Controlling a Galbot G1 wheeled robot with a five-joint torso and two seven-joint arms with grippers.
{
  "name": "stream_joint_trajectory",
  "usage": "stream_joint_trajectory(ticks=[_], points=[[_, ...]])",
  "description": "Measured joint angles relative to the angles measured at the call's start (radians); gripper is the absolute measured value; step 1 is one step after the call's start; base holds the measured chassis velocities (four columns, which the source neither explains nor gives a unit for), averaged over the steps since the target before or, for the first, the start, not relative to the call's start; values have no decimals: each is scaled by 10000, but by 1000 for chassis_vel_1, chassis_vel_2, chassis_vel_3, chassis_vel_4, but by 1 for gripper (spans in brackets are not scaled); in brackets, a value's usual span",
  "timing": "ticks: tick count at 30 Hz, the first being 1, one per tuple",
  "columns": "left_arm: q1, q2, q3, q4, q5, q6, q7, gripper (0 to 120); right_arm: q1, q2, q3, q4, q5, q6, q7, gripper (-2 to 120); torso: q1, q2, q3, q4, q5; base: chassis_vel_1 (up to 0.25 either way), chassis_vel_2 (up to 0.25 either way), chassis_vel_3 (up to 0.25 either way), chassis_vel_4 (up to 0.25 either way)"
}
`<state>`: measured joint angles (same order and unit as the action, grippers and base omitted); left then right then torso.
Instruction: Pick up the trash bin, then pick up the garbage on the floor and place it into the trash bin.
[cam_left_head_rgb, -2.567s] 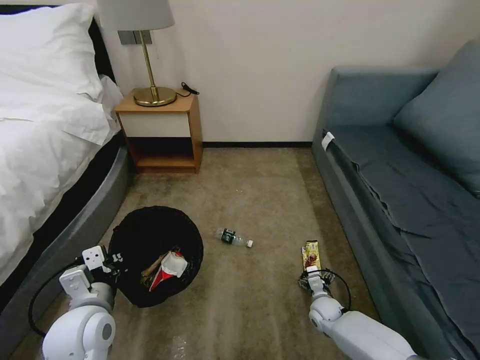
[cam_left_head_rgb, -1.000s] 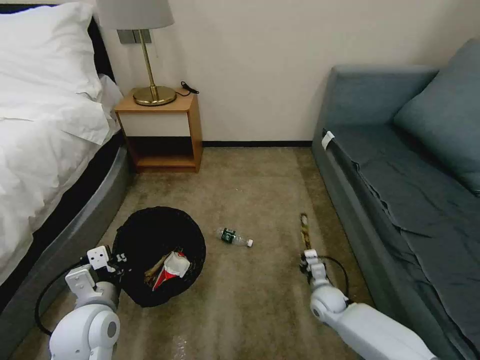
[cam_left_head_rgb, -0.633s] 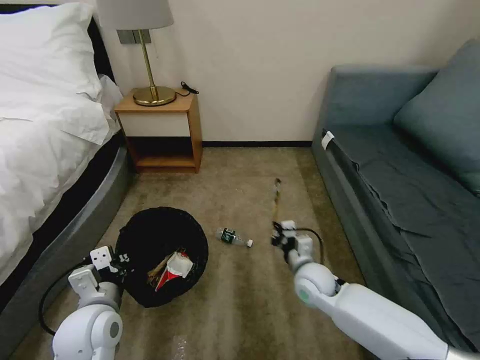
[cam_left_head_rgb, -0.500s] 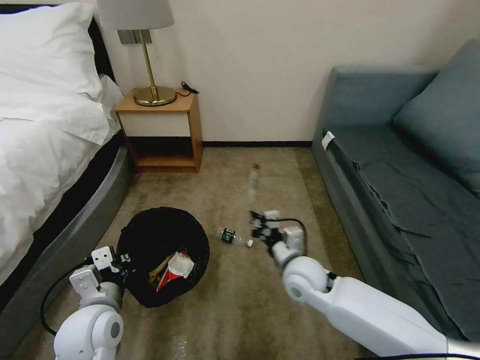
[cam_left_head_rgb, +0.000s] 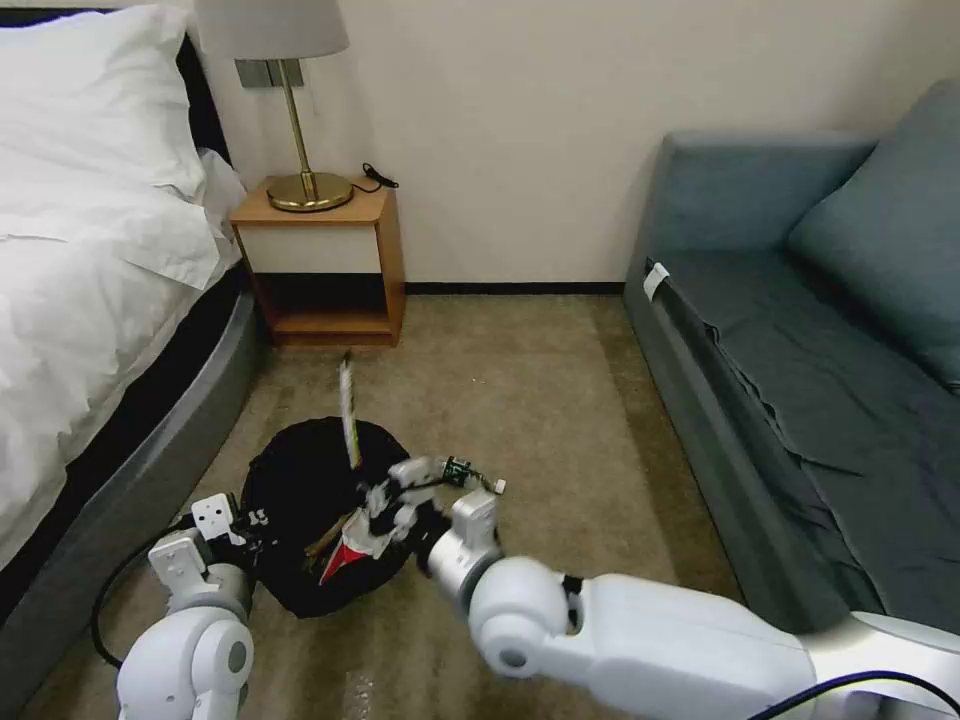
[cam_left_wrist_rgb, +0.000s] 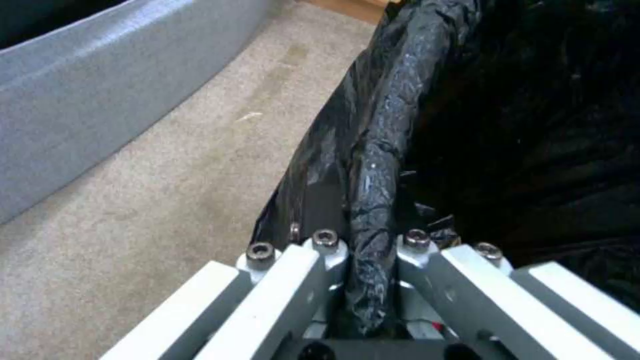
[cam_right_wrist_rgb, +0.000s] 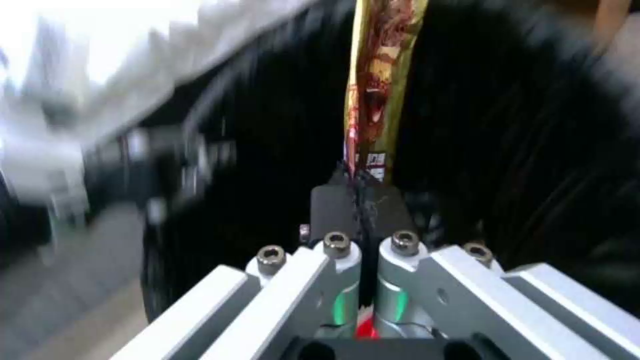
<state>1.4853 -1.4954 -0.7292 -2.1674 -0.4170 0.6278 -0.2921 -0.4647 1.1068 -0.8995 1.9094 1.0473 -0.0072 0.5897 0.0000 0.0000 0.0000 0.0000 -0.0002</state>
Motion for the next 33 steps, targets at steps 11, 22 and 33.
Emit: stream_joint_trajectory(ticks=[11,22,33], points=[[-9,-72,57,-112,43,47,-16,2,194,162,-679,-561,-401,-611,526,36,0,0,0,0,1,0,0,0,0],[-6,-52,-135,-195,-121,14,-25,2,-1029,-1246,2977,480,-2114,-766,385,78,0,0,0,-1,5,0,0,0,0],[145,-125,-461,-468,-462,-104,-232,2,-6205,-2392,7961,3160,-5752,-455,105,100,0,2,-1,2,5,0,0,0,0]])
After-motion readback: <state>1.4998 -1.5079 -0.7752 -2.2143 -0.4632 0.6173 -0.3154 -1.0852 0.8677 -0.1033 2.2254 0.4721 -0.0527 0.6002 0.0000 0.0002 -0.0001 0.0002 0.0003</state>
